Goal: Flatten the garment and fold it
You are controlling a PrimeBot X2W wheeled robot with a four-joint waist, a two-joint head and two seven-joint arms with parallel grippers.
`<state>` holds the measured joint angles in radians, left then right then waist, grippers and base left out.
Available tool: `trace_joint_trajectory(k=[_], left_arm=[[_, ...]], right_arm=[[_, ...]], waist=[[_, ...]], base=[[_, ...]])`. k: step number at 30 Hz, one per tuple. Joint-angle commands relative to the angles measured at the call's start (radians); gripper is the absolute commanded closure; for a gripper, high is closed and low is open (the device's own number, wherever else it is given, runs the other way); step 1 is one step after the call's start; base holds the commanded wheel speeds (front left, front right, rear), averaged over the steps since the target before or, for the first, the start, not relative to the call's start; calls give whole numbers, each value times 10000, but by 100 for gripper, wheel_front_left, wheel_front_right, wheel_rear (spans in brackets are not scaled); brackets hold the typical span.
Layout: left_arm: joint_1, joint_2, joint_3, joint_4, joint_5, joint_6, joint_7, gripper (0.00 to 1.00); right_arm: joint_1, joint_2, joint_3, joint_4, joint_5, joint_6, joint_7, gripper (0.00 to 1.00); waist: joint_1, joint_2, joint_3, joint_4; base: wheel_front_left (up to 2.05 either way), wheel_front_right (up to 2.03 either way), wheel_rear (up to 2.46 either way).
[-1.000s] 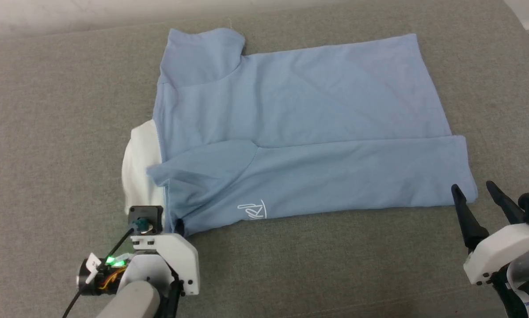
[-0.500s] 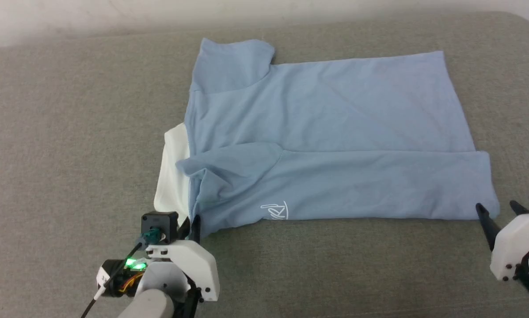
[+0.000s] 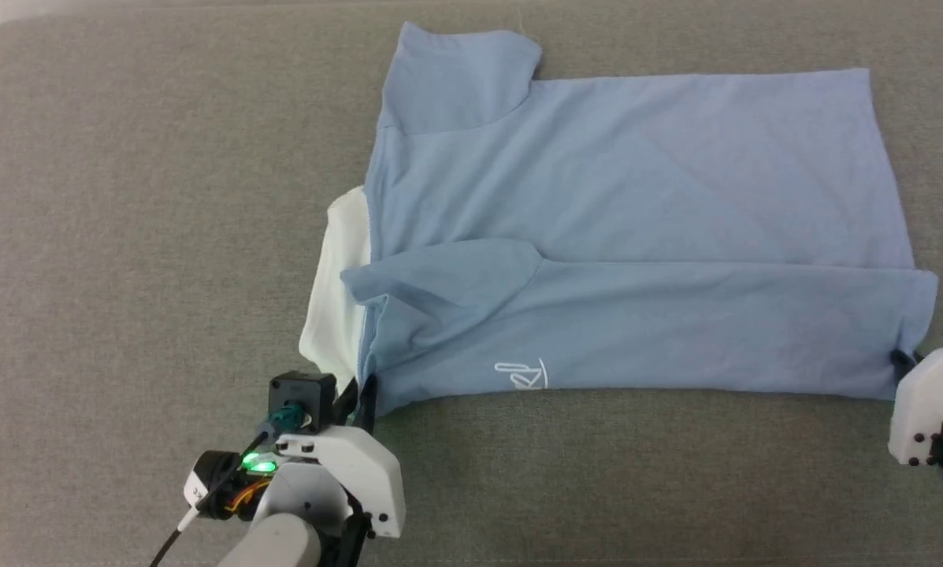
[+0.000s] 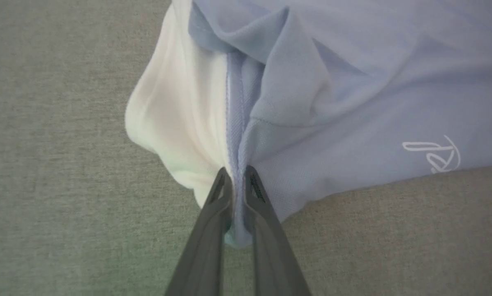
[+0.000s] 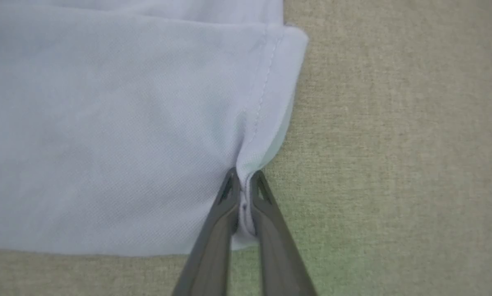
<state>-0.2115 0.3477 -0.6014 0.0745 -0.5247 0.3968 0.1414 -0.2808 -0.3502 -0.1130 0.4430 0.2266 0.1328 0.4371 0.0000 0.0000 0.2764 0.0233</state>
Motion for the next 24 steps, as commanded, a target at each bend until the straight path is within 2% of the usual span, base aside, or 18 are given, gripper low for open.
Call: trace_joint_trajectory(k=[1,8,16,19,24], left_arm=[[-76,23,59,99,-12,-39,-29,100],[370,478,401,296,-313,-63,-102,100],[1575,1016,319,-28,-668,26,428,100],[1958,1000,67,-58,-742,-15,621,100],[2072,650,-259,428,-851,-284,511,100]], right_arm=[[72,95,200,358,32,-21,-32,100],[337,-234,661,44,256,-21,-514,100],[1821,-592,490,-1243,653,-21,441,100],[2442,-498,194,-1502,664,-21,859,100],[3088,-184,-165,-1580,447,-21,1067,100]], waist=[[0,0,-144,29],[0,0,-1100,-4],[0,0,-1877,-15],[0,0,-1948,-13],[0,0,-1993,23]], base=[[0,0,0],[0,0,0],[0,0,0],[0,0,0],[0,0,0]])
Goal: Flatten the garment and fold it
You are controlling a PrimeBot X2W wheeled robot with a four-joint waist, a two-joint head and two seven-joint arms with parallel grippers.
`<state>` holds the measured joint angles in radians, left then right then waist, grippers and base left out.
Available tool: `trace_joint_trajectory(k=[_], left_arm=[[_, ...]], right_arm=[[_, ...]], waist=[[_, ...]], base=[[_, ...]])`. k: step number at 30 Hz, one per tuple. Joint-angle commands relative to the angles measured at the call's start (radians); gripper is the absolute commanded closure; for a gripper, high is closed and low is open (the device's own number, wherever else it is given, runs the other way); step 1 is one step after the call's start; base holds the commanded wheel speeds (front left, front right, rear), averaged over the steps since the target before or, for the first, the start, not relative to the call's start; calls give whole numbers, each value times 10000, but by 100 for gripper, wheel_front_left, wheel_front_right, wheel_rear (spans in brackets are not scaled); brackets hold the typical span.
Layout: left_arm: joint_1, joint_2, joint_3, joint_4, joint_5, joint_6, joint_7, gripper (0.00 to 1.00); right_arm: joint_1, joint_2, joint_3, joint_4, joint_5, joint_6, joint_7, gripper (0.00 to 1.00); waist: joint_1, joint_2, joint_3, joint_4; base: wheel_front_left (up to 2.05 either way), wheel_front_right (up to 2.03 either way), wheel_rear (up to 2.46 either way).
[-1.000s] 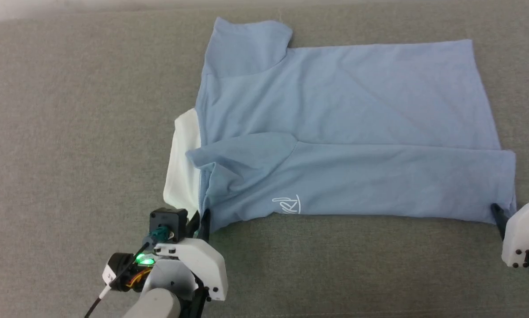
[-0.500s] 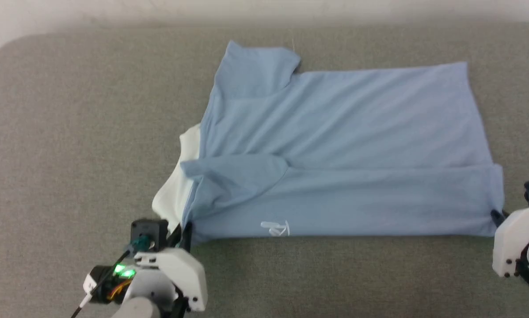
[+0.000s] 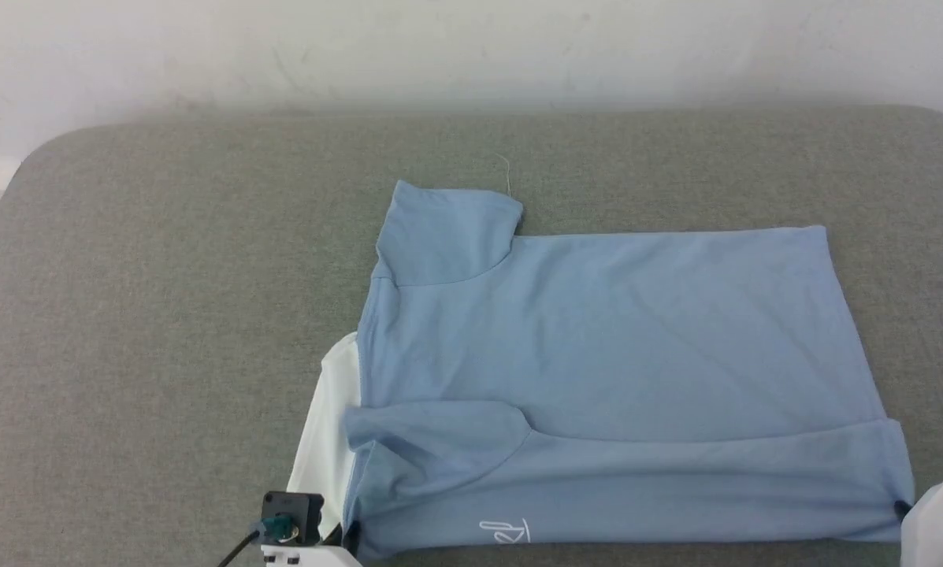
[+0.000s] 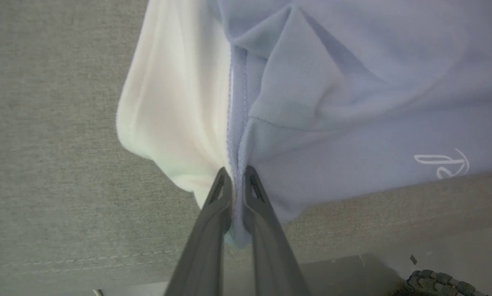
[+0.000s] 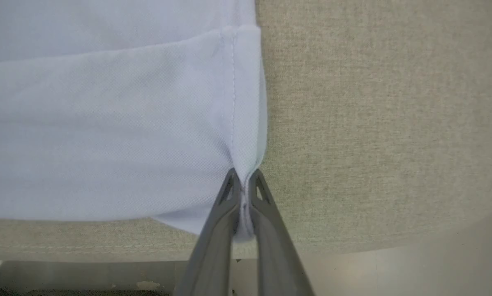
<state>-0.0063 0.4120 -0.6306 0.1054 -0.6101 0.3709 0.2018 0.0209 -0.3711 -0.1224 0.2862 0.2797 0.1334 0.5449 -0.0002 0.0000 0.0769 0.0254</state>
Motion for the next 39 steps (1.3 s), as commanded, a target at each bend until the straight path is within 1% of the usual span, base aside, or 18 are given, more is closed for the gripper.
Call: trace_joint_trajectory(k=[1,2,3,4,7,10,13,15,17,19,22,26,27,28,31,34,37,39], left_arm=[[-2,-70,47,267,-13,-48,-216,63],[-31,-121,48,428,1,-68,-332,0],[-66,-165,52,580,16,-84,-441,0],[-104,-206,63,701,23,-107,-548,0],[-277,-240,161,774,50,-313,-1061,0],[-454,-160,416,579,128,-519,-1892,0],[-685,-52,824,189,387,-507,-3071,0],[-833,7,1040,-77,566,-505,-3770,0],[-993,57,1212,-309,741,-556,-4203,0],[-1153,78,1314,-569,945,-558,-4390,0],[-1557,233,1399,-874,1268,-709,-4506,0],[-2496,457,1492,-1342,1788,-988,-4575,0],[-2496,457,1492,-1342,1788,-988,-4575,0],[-2749,593,1421,-1305,1937,-1131,-4521,0],[-3747,1072,1262,-1012,2308,-1552,-3873,0],[-4965,1557,1135,-609,2548,-2061,-2783,0],[-6221,2046,953,-62,2664,-2773,-1441,0],[-7053,2350,830,344,2651,-3344,-507,0]], right_arm=[[96,97,-105,-1,-76,-27,-52,100],[97,160,-142,13,-82,-27,-117,100],[78,204,-179,1,-134,-27,-233,65],[43,239,-215,-12,-194,-27,-371,0],[-91,296,-189,-112,-264,-27,-840,0],[-275,279,-117,-455,-341,-27,-1628,0],[-485,283,-83,-939,-386,-27,-2778,0],[-608,274,6,-1398,-487,-27,-3776,0],[-714,355,-4,-1865,-618,-27,-4792,0],[-795,544,-177,-2247,-780,-27,-5620,0],[-891,892,-333,-2755,-1062,-27,-6472,0],[-929,1360,-206,-3305,-1427,-27,-7054,0],[-929,1360,-206,-3305,-1427,-27,-7054,0],[-957,1464,-156,-3416,-1516,-27,-7147,0],[-1130,1751,38,-3595,-1616,-27,-7326,0],[-1372,1935,191,-3552,-1630,-27,-7469,0],[-1619,2163,335,-3524,-1598,-27,-7600,0],[-1777,2279,451,-3498,-1573,-27,-7677,0]], waist=[[2,0,2,-6],[2,0,-1,-19],[2,0,-4,-31],[2,0,-14,-42],[2,0,-65,-64],[2,0,-120,-87],[2,0,-141,-115],[2,0,-100,-147],[2,0,-29,-228],[2,0,95,-353],[2,0,384,-599],[2,0,903,-1001],[2,0,903,-1001],[2,0,1060,-1118],[2,0,1640,-1531],[2,0,2231,-1946],[2,0,2814,-2403],[2,0,3202,-2703]], base=[[0,0,0],[0,0,0],[0,0,0],[0,0,0],[0,0,0],[0,0,0],[0,0,0],[0,0,0],[0,0,0],[0,0,0],[0,0,0],[0,0,0],[0,0,0],[0,0,0],[0,0,0],[0,0,0],[0,0,0],[0,0,0]])
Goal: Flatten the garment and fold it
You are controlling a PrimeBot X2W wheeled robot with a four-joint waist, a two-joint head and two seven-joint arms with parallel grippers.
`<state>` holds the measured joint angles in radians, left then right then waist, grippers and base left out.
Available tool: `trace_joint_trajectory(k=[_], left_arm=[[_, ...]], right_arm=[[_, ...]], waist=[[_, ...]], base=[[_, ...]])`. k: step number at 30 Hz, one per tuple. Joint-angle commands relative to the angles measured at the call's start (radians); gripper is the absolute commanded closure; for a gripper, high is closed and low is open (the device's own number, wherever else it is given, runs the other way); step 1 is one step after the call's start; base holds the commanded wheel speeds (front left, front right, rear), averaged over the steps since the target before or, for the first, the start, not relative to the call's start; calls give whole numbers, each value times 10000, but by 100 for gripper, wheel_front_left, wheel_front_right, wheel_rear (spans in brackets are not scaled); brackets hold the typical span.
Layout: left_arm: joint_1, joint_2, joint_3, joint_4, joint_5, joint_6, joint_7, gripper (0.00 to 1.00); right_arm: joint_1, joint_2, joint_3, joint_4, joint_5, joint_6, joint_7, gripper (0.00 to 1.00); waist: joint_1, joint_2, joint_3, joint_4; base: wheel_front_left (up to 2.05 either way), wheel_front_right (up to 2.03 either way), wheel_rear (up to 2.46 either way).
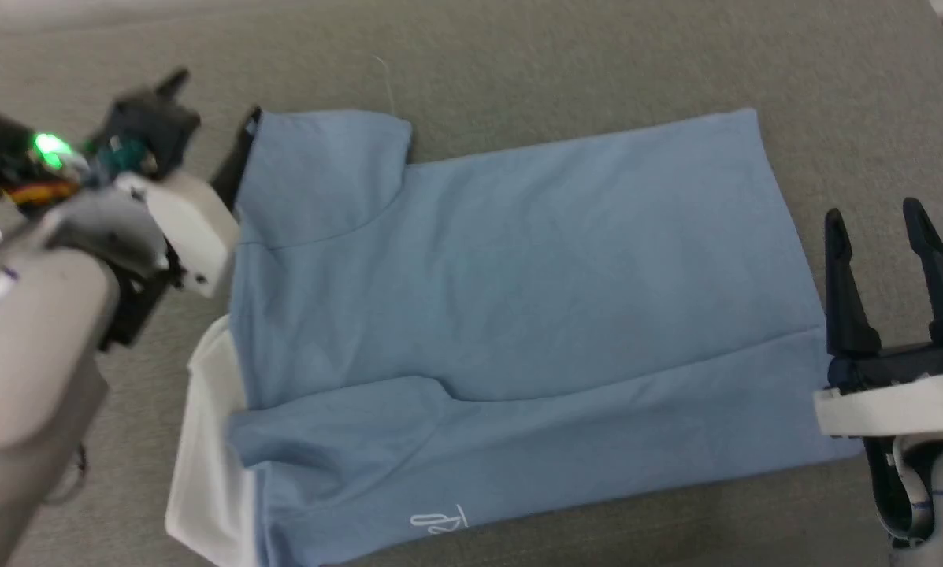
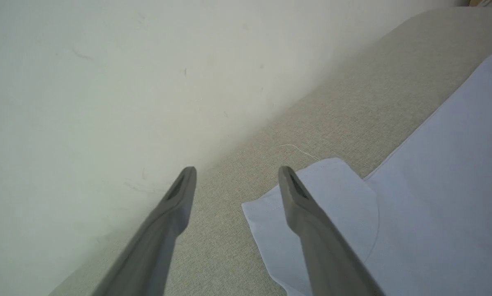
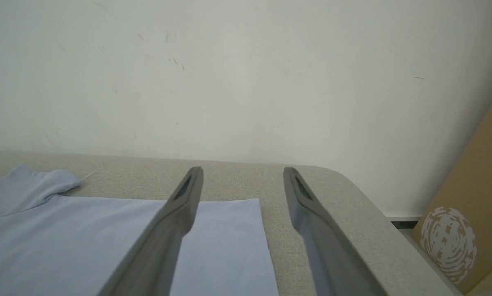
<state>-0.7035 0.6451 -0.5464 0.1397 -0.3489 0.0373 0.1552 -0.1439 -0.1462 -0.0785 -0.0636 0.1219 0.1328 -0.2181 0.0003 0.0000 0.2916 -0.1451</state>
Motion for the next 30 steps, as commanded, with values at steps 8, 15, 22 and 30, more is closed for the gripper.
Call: trace_joint_trajectory(k=[8,15,22,30], left_arm=[[-2782,616,-398,2040,-824,-1501,3544,0],[-3701,1027,-645,3189,-1912,-1638,6567,0],[-3548,1474,-902,3249,-2023,-1628,7641,3],[-3074,1331,-637,2685,-2227,-1215,6702,100]], right_arm=[[-679,307,208,427,77,-21,-306,0],[-872,526,302,807,173,-21,-409,0],[-958,626,221,1005,244,-21,-432,0],[-911,322,136,1148,134,-21,-435,0]], waist=[[-3,0,2040,-1900],[-3,0,2386,-2370],[-3,0,2530,-2496],[-3,0,2221,-2062]], base=[[0,0,0],[0,0,0],[0,0,0],[0,0,0]])
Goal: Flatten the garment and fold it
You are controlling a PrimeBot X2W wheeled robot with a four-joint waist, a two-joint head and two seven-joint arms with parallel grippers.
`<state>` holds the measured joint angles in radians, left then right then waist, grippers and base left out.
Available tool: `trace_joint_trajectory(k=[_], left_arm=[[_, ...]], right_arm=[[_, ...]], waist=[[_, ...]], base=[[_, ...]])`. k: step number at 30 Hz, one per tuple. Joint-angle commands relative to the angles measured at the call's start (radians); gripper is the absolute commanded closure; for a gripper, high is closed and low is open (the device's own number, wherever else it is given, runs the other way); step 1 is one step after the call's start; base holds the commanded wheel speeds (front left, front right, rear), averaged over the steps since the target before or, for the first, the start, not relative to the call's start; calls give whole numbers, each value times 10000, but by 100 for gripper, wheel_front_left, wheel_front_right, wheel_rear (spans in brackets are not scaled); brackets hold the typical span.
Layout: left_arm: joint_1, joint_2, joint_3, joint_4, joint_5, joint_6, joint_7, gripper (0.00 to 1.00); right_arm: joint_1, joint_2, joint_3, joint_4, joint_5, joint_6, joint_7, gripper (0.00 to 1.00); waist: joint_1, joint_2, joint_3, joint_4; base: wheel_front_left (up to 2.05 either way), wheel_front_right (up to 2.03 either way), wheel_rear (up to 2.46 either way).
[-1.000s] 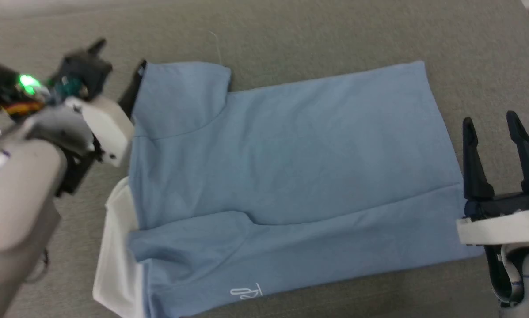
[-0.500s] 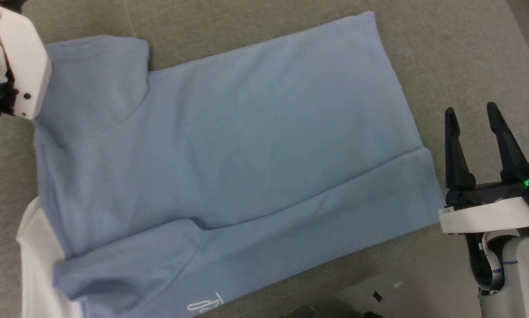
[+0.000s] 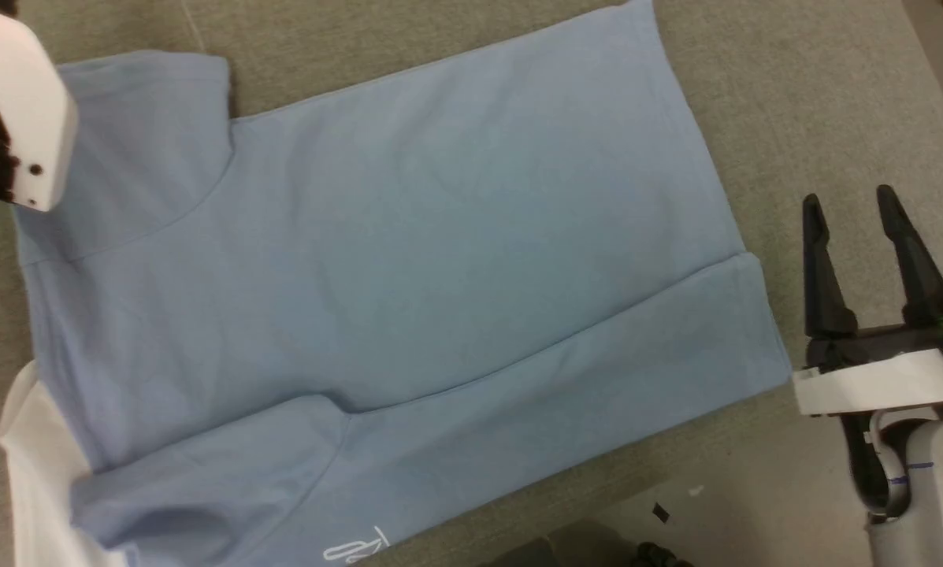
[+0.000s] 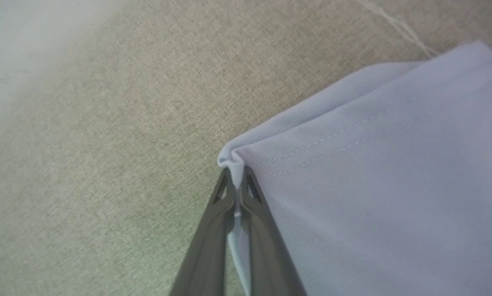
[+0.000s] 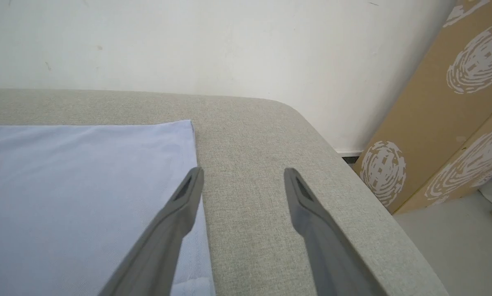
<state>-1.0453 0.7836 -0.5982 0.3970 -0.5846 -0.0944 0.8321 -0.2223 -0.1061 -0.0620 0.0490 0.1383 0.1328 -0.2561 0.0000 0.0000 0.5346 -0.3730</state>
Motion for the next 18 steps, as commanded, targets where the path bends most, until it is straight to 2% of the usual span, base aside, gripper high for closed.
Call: trace_joint_trajectory(k=[1,5,9,18], left_arm=[[364,-109,-89,51,212,166,-440,100],[465,-375,-42,-74,613,371,-2066,100],[680,-658,-129,-310,803,315,-3364,100],[1241,-927,-536,-2111,1096,122,-5007,100]], right_arm=[[-114,-199,-19,55,-44,-21,-55,0],[-55,-877,159,79,-20,-21,305,0],[-137,-1929,533,-59,457,-21,1277,0],[-1288,-5241,2161,-384,2469,-21,4578,0]], waist=[[0,0,-302,324],[0,0,-763,824],[0,0,-1192,1383],[0,0,-1201,2698]], base=[[0,0,0],[0,0,0],[0,0,0],[0,0,0]])
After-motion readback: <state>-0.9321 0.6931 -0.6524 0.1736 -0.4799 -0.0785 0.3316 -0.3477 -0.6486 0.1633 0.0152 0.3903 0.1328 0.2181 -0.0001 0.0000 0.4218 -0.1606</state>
